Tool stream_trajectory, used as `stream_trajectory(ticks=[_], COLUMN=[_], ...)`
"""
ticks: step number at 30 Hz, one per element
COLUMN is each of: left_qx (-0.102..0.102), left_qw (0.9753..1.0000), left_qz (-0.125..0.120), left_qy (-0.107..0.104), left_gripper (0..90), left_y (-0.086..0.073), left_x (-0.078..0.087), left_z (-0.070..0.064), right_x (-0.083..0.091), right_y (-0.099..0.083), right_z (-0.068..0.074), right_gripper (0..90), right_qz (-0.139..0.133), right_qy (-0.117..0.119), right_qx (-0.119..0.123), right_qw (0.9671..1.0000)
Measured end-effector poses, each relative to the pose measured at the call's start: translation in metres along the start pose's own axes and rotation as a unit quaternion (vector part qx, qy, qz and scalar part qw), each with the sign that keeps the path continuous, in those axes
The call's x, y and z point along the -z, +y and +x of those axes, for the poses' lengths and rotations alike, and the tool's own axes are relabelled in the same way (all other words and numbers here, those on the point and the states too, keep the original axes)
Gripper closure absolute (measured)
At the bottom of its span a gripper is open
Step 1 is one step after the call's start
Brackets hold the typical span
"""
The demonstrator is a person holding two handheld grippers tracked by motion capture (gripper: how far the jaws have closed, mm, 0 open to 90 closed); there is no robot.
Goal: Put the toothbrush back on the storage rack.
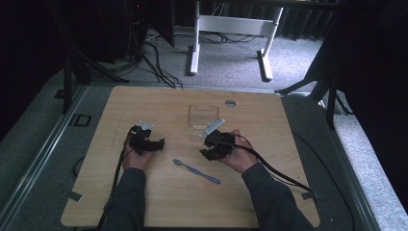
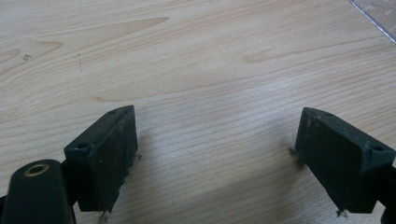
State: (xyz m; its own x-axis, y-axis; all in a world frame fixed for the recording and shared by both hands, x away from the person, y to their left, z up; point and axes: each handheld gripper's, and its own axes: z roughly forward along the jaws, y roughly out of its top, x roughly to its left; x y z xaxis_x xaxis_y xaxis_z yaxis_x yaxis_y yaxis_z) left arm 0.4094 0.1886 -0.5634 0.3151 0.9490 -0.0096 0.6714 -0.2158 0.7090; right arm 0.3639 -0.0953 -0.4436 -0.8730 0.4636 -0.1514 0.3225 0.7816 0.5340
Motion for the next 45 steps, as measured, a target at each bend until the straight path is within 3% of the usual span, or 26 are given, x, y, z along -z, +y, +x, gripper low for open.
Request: stream_trajectory(ticks=[2,11,26,45], left_qx=[0.000,0.000,0.000,0.000], left_qw=[1.0000,1.0000,1.0000,1.0000], left_qz=[0.000,0.000,0.000,0.000], left_qy=[0.000,0.000,0.000,0.000], left_gripper=[13.3,13.3,13.3,13.3], left_y=[0.000,0.000,0.000,0.000], left_x=[0.000,0.000,0.000,0.000], left_z=[0.000,0.000,0.000,0.000], right_x=[-0.003,-0.013,-0.034,-0.049], right_y=[0.006,0.020,0.024,0.025], right_z=[0.001,0.008,0.009,0.015], right_gripper=[58.3,59.9,66.3,68.1], right_qz=[0.004,0.017,0.052,0.092], right_qy=[0.019,0.026,0.042,0.064], right_qx=[-0.003,0.007,0.000,0.007], right_qw=[0.9998,0.9995,0.9977,0.9937])
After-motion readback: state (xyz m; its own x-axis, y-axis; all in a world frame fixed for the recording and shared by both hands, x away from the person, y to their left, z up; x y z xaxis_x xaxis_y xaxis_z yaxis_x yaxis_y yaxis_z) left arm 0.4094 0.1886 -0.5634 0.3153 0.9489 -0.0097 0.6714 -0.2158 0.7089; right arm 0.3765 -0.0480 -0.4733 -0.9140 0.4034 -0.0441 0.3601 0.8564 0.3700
